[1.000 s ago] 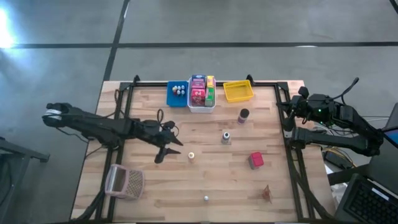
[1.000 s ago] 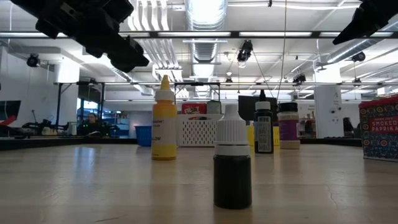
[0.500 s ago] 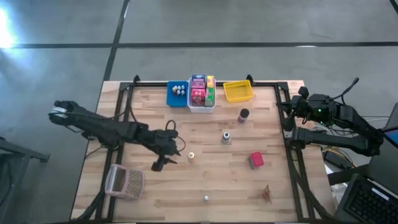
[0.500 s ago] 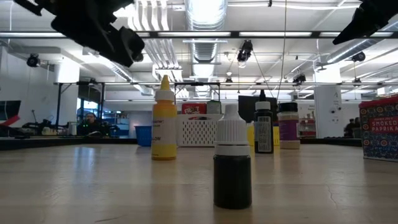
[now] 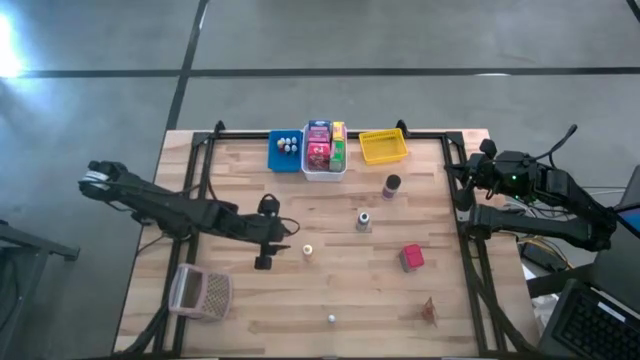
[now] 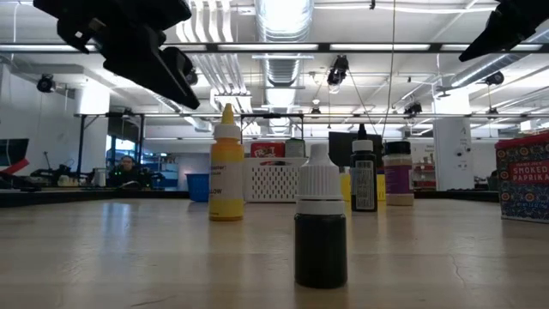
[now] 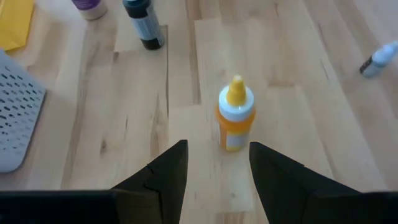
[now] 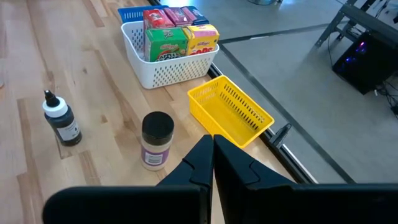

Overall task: Pick & Place Kitchen Items
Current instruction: Put the small black food coloring bottle into the blue bin

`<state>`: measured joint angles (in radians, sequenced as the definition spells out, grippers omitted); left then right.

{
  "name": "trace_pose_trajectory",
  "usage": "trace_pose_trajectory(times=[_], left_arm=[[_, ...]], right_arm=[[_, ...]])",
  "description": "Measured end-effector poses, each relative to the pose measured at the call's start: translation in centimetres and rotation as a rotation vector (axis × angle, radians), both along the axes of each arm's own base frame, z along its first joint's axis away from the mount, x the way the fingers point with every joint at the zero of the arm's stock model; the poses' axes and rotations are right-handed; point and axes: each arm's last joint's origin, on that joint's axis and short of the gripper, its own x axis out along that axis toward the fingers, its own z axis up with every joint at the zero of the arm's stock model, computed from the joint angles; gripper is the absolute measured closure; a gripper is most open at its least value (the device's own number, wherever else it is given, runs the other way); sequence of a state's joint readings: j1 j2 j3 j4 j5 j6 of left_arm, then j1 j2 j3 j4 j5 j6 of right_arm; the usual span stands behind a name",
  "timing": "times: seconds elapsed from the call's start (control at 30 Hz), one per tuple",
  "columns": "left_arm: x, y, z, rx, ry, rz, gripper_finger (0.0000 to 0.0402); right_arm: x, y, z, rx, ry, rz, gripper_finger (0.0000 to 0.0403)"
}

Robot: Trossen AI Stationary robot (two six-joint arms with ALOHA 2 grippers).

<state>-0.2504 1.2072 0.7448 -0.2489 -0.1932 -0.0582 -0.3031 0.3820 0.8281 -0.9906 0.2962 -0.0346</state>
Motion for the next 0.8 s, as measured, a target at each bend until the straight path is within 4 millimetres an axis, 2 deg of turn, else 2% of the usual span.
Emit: trace_pose_trajectory(times=[0.8], left_arm=[[0.25, -0.23, 0.13, -0.027, -0.058, 0.007, 0.0225]], right_arm=[[0.00, 0.00, 0.00, 0.000, 0.000, 0.000, 0.0394]])
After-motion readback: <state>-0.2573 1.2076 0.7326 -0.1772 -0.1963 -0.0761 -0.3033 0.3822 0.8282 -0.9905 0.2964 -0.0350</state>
